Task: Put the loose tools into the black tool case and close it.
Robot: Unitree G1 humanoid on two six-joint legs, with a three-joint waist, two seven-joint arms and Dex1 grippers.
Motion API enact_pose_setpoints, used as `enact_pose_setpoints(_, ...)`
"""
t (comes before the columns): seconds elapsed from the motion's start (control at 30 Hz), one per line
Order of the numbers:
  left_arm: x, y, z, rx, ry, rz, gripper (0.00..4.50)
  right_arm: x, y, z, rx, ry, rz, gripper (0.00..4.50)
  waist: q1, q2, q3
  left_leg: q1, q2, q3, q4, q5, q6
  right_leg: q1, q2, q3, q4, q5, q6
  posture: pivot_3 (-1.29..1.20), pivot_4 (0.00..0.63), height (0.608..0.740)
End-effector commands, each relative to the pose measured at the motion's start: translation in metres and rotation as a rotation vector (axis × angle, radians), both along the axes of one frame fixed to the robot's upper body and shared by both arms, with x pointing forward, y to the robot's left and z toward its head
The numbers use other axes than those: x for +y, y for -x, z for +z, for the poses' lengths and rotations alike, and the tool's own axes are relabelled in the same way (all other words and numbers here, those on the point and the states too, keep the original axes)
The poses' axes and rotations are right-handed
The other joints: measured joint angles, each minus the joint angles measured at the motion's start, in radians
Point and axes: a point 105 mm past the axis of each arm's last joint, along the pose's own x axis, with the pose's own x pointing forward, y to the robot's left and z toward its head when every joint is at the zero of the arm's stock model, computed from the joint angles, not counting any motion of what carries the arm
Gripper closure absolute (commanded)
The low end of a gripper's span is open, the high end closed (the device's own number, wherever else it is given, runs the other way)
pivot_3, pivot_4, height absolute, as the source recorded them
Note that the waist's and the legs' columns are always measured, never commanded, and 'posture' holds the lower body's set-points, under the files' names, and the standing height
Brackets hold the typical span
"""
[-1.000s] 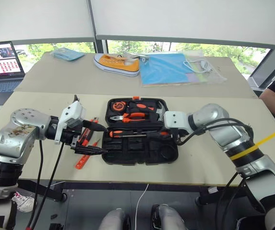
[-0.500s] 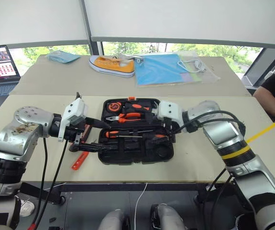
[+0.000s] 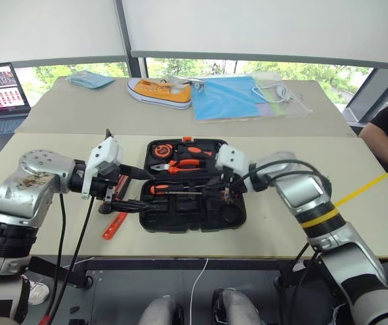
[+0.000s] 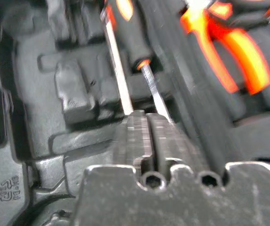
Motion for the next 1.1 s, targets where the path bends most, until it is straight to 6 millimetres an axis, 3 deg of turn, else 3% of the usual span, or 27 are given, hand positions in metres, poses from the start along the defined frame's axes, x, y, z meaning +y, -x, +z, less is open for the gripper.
enact_pose_setpoints(0.03,-0.002,-0.001,0.009,-0.052,-0.007,-0.011,0.00,-0.009,0.000,-0.034,-0.039,0.174,0.018,4.47,0.000,0.000,0.000,0.002,0.000,0.000,0.000,0.000,0.000,0.001,0.000,0.000,0.000,-0.001,0.001,0.00,0.150,0.718)
enact_pose_setpoints(0.1,-0.001,-0.002,0.009,-0.054,-0.006,-0.005,0.00,-0.009,-0.004,-0.038,-0.048,0.172,-0.011,4.47,0.000,-0.001,-0.001,0.004,0.000,0.000,0.000,0.000,0.000,0.003,0.000,0.001,0.000,-0.001,0.001,0.00,0.150,0.718)
enact_pose_setpoints(0.17,0.001,-0.003,0.009,-0.056,-0.004,0.009,0.00,-0.002,-0.003,-0.025,-0.036,0.088,-0.013,4.47,-0.001,-0.002,-0.002,0.008,0.000,0.000,0.000,0.000,-0.001,0.006,0.000,0.002,0.001,-0.002,0.001,0.00,0.150,0.718)
enact_pose_setpoints(0.33,0.020,-0.007,0.006,-0.060,0.013,0.151,0.00,0.011,0.011,0.051,-0.044,-0.281,0.014,4.47,0.000,-0.002,-0.001,0.007,0.000,0.001,0.000,-0.002,-0.010,0.003,-0.002,0.004,0.005,-0.001,0.001,0.00,0.150,0.718)
enact_pose_setpoints(0.4,0.040,-0.007,0.002,-0.050,0.048,0.301,0.00,0.001,0.027,0.082,-0.009,-0.407,0.040,4.03,-0.002,-0.001,-0.001,0.005,0.000,0.001,0.000,0.002,-0.003,-0.001,-0.003,0.004,0.009,-0.002,-0.001,0.00,0.150,0.718)
enact_pose_setpoints(0.5,0.073,0.001,-0.005,-0.057,0.082,0.497,0.00,-0.012,0.053,0.101,0.028,-0.468,0.092,3.05,0.000,-0.001,0.000,0.005,0.001,0.001,-0.001,0.002,-0.002,-0.002,-0.002,0.004,0.010,-0.001,-0.005,0.00,0.150,0.718)
enact_pose_setpoints(0.63,0.121,0.028,-0.024,-0.051,0.066,0.753,0.00,-0.027,0.076,0.099,0.056,-0.456,0.110,1.77,0.001,-0.002,0.000,0.007,0.001,-0.004,-0.008,0.001,-0.003,-0.001,-0.002,0.001,0.005,-0.002,-0.011,0.00,0.150,0.718)
enact_pose_setpoints(0.7,0.146,0.051,-0.037,-0.021,0.027,0.879,0.00,-0.033,0.084,0.092,0.069,-0.439,0.103,1.16,0.002,-0.002,0.000,0.008,0.000,-0.003,-0.012,0.001,-0.003,0.000,-0.003,0.001,0.003,-0.002,-0.011,0.00,0.150,0.718)
enact_pose_setpoints(0.8,0.161,0.067,-0.046,0.019,-0.022,0.956,0.00,-0.035,0.087,0.088,0.071,-0.441,0.082,0.17,0.005,-0.002,0.000,0.009,0.000,-0.002,-0.015,0.000,-0.005,0.000,-0.003,0.001,0.000,-0.002,-0.010,0.00,0.150,0.718)
enact_pose_setpoints(1.0,0.153,0.031,-0.033,0.062,-0.017,0.997,0.00,-0.030,0.088,0.083,0.060,-0.455,0.054,0.05,0.054,-0.002,0.000,0.008,0.000,-0.002,-0.014,-0.003,-0.015,0.001,-0.006,-0.001,0.000,-0.004,0.000,0.00,0.150,0.718)
enact_pose_setpoints(1.1,0.134,0.007,-0.024,0.092,0.010,0.961,0.00,-0.030,0.088,0.081,0.049,-0.460,0.036,0.05,0.063,-0.004,0.000,0.007,0.000,-0.002,-0.013,-0.002,-0.017,0.002,-0.006,-0.001,0.000,-0.002,0.004,0.00,0.150,0.718)
